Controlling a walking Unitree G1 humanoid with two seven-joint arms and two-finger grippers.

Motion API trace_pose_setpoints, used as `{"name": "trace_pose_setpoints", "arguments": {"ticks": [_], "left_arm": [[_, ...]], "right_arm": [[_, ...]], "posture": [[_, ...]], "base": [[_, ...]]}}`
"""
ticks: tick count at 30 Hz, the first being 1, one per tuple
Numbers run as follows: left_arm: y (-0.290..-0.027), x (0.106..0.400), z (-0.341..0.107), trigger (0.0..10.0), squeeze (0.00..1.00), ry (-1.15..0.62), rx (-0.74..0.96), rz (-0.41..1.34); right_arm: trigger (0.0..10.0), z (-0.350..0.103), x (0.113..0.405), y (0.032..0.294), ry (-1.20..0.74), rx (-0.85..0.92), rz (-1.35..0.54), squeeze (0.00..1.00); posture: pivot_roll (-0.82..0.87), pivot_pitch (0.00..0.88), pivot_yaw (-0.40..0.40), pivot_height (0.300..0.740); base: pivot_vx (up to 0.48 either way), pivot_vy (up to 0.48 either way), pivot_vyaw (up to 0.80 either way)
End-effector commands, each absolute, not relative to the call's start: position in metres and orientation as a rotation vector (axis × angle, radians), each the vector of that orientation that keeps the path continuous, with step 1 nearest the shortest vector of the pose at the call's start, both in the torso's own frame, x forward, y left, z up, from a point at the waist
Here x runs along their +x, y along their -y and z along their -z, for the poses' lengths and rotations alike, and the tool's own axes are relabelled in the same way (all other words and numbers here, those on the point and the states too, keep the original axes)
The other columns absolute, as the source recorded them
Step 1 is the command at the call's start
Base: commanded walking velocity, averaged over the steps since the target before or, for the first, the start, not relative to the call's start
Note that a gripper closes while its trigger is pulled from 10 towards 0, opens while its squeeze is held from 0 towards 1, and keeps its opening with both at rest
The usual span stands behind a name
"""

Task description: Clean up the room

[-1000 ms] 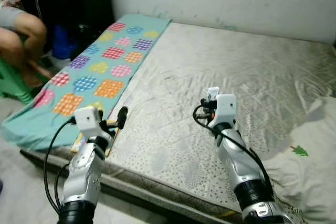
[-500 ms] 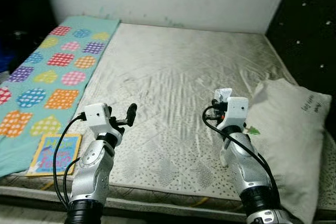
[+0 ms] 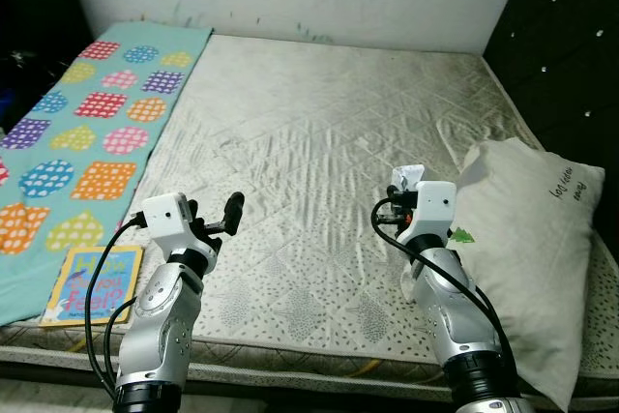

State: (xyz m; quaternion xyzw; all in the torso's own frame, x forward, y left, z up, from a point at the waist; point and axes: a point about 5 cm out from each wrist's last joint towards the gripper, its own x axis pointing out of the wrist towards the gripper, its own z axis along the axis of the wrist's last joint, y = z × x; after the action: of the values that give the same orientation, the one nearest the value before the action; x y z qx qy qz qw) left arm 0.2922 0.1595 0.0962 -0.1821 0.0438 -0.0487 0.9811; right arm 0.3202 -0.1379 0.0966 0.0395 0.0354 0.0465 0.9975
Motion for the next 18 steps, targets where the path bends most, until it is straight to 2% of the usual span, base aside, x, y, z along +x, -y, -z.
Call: {"name": "trace_pose_setpoints", "arguments": {"ticks": [1, 10, 18], "left_arm": [[-0.1603, 0.2905, -0.0968, 10.0, 0.0, -0.094, -0.367, 0.087], [-0.1604, 0.289, -0.0969, 10.0, 0.0, -0.11, -0.382, 0.088], [-0.1608, 0.2911, -0.0957, 10.0, 0.0, -0.125, -0.385, 0.084]], "right_arm": [[10.0, -0.0999, 0.32, 0.139, -0.066, 0.084, -0.1, 0.0], [10.0, -0.1006, 0.3187, 0.1377, -0.079, 0.076, -0.125, 0.0], [10.0, -0.1011, 0.3196, 0.1387, -0.084, 0.069, -0.125, 0.0]], "posture": [[-0.1, 0.067, -0.029, 0.74], [-0.1, 0.076, -0.031, 0.74], [-0.1, 0.075, -0.028, 0.74]], "base": [[0.0, 0.0, 0.0], [0.0, 0.0, 0.0], [0.0, 0.0, -0.54]]}}
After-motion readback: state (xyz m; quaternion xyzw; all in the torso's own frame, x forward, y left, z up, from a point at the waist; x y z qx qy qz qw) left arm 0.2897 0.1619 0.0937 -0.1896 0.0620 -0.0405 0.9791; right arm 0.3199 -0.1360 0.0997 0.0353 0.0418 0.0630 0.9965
